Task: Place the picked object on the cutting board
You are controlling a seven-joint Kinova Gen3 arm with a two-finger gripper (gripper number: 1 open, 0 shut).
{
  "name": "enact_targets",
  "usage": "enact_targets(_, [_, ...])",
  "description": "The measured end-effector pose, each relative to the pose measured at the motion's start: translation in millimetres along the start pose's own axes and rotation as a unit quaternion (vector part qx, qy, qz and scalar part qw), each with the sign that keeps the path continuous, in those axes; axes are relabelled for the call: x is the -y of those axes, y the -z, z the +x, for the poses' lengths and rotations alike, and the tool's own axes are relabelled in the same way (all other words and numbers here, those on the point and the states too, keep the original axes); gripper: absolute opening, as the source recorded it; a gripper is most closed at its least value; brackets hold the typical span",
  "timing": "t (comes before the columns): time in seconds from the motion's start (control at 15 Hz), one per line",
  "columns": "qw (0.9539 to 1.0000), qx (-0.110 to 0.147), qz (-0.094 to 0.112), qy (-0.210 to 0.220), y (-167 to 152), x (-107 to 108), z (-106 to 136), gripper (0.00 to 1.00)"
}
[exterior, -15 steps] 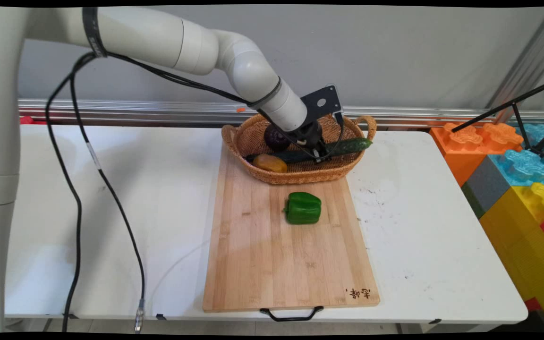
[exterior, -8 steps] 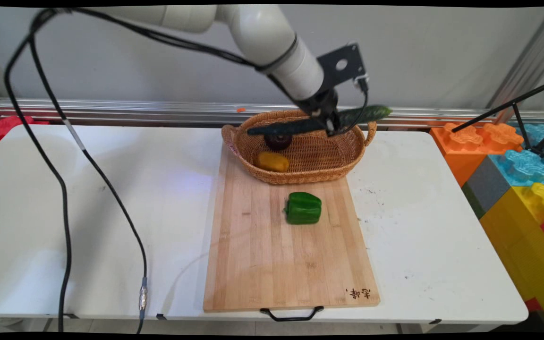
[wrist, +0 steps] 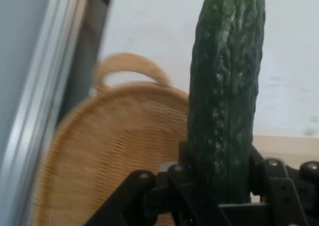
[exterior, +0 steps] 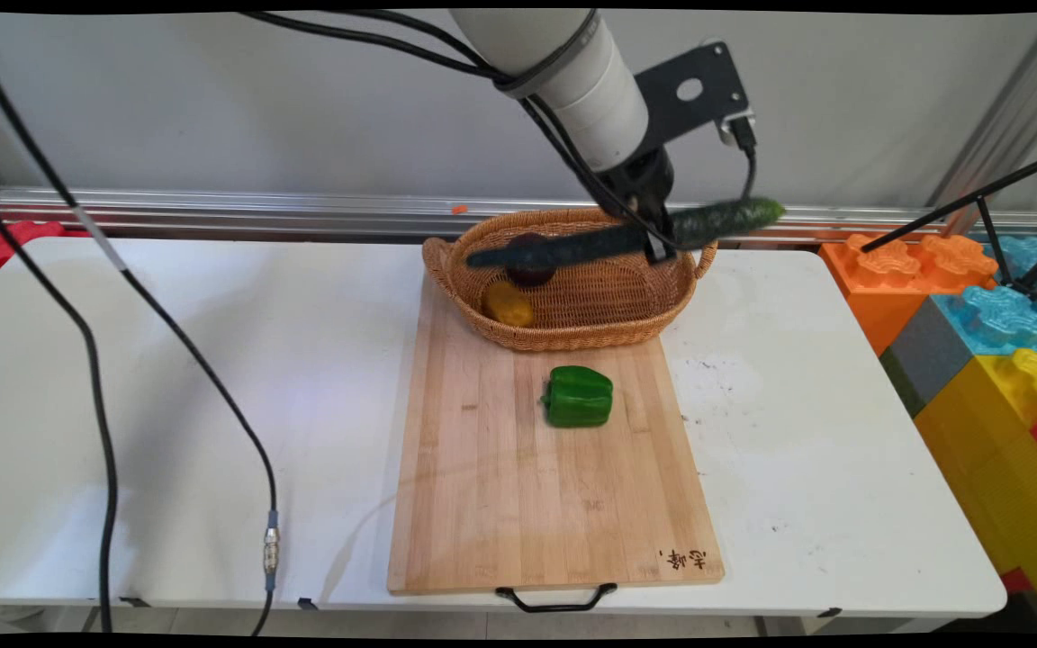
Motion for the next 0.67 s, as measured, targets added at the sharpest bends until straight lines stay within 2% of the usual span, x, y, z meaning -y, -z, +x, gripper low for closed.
enact_targets(0.27, [0.9972,0.032,-0.052,0.044,20.5,-51.5,3.7,0.0])
enact_targets(0.67, [0.9914,0.067,-0.09,0.068,19.4,-103.7,-11.6,0.0])
